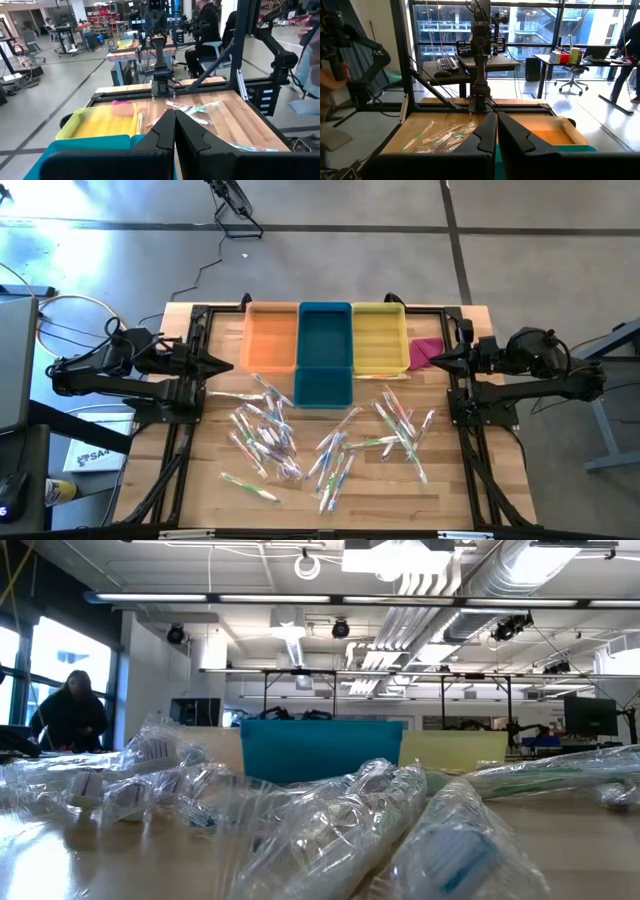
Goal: Pick & Place Toothbrushes
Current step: Put the green toothbrush into the top blue bin
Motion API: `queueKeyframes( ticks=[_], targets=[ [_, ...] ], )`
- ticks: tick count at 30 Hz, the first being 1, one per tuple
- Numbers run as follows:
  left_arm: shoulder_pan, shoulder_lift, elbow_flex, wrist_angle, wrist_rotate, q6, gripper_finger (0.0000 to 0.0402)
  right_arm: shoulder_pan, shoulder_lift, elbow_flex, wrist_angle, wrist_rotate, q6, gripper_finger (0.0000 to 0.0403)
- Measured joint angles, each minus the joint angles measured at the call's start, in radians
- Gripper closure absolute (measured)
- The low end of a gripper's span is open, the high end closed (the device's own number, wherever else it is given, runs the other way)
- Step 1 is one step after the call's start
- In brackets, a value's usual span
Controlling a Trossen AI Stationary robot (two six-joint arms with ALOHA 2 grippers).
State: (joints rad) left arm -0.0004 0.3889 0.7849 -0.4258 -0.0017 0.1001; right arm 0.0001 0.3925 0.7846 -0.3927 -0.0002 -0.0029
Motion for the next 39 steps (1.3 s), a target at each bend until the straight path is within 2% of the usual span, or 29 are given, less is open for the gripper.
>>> queueKeyframes(
  ticks=[39],
  targets=[
    [0.0,-0.001,-0.014,-0.018,-0.008,0.0,0.0401,0.0,0.008,0.0,-0.018,-0.003,0.009,0.0395]
  ],
)
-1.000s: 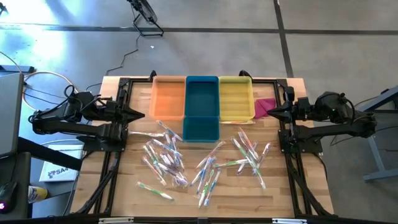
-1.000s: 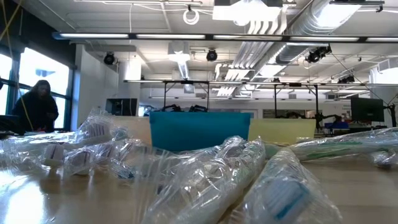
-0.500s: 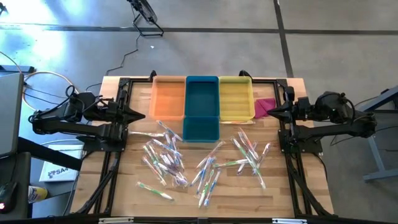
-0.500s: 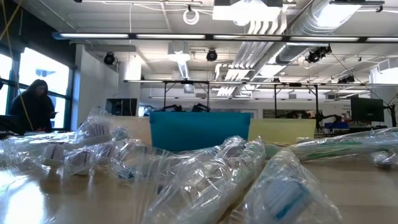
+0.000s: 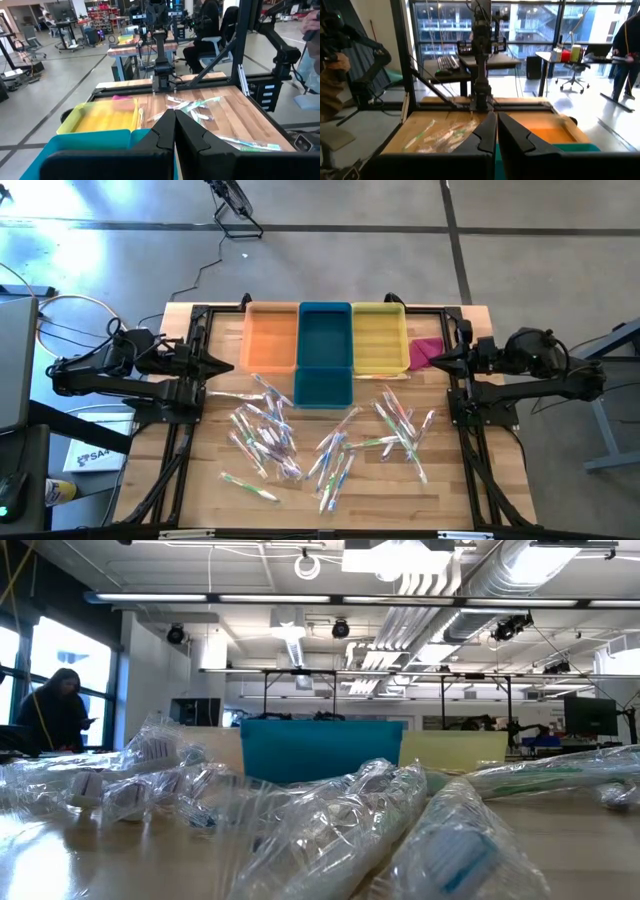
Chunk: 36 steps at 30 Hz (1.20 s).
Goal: Pick & Place Toothbrushes
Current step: Put the green toothbrush into the top blue bin
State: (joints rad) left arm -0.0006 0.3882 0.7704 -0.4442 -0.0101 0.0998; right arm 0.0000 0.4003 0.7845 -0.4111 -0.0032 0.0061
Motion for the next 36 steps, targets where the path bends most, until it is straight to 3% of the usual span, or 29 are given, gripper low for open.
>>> queueKeyframes(
  ticks=[15,24,36],
  targets=[
    [0.0,0.001,-0.171,0.144,0.002,0.0,0.0401,0.0,0.057,0.0,-0.034,0.0,0.002,0.0399],
    [0.0,0.0,-0.172,0.158,0.002,0.0,0.0401,0.0,-0.071,-0.01,-0.088,0.0,-0.004,0.04],
    [0.0,0.0,-0.172,0.158,0.002,0.0,0.0401,0.0,-0.26,-0.236,0.047,0.003,0.027,0.0401]
  ],
)
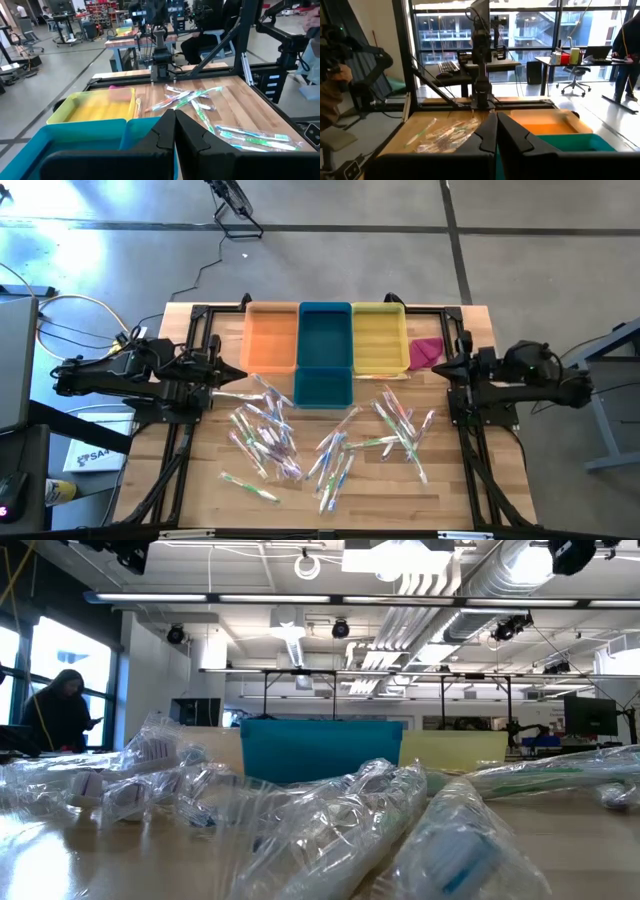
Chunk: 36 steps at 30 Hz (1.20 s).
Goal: Pick & Place Toothbrushes
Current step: Put the green toothbrush into the top blue bin
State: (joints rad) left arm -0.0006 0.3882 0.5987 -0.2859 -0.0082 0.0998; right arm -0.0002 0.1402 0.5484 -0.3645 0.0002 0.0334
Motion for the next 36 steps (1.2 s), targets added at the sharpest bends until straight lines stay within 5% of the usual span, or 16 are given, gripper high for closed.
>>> queueKeyframes(
  ticks=[13,25,36],
  targets=[
    [0.0,0.0,-0.013,0.009,0.0,0.0,0.0401,0.0,-0.087,-0.185,0.094,0.0,0.071,0.0401],
    [0.0,0.0,-0.252,0.242,0.001,-0.033,0.0401,0.0,-0.087,-0.231,0.145,0.0,0.072,0.0401],
    [0.0,0.0,-0.349,0.261,0.001,-0.057,0.0401,0.0,-0.087,-0.231,0.13,0.0,0.07,0.0401]
  ],
)
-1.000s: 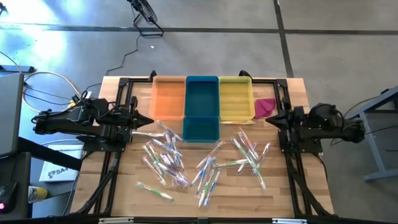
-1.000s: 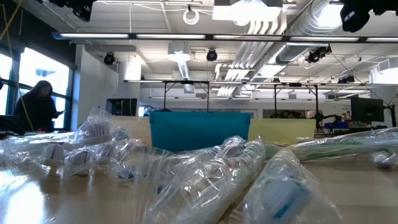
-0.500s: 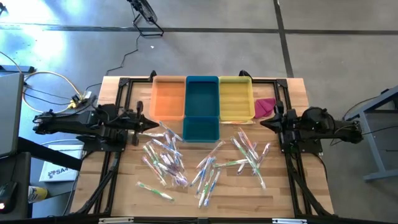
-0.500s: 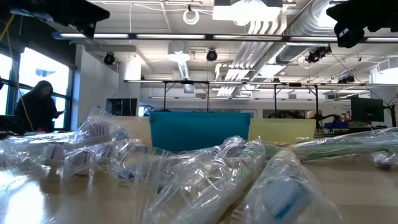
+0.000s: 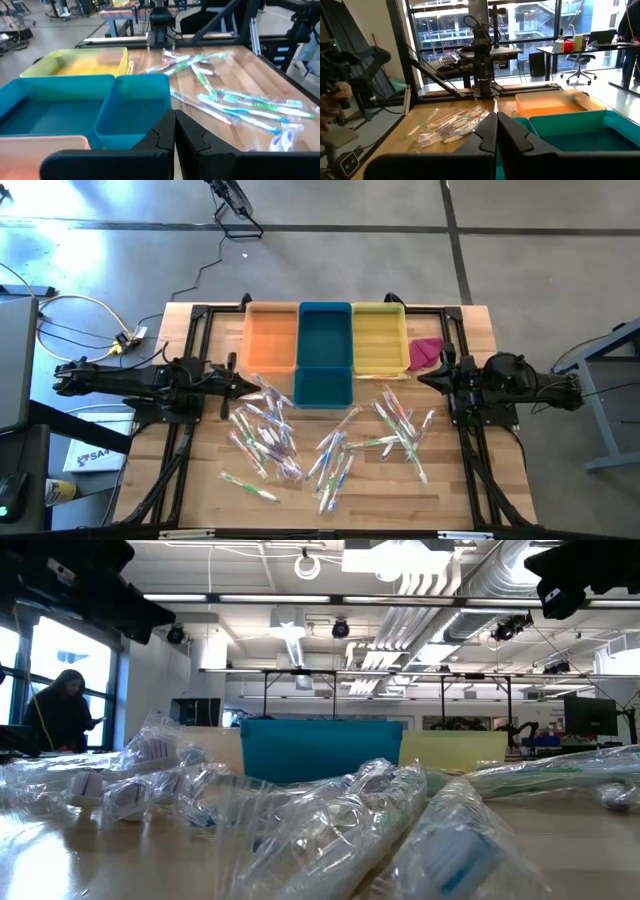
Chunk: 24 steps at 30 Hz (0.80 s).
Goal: Pick & Place Toothbrushes
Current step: Put the green toothbrush into the top blue bin
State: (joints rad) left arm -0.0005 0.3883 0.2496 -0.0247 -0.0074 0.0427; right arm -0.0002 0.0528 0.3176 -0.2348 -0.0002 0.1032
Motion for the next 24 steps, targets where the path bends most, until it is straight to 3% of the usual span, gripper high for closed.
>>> queueKeyframes(
  ticks=[24],
  targets=[
    [0.0,0.0,-0.029,0.015,-0.029,0.023,0.0401,0.0,0.0,0.0,-0.061,-0.003,0.002,0.0401]
  ],
)
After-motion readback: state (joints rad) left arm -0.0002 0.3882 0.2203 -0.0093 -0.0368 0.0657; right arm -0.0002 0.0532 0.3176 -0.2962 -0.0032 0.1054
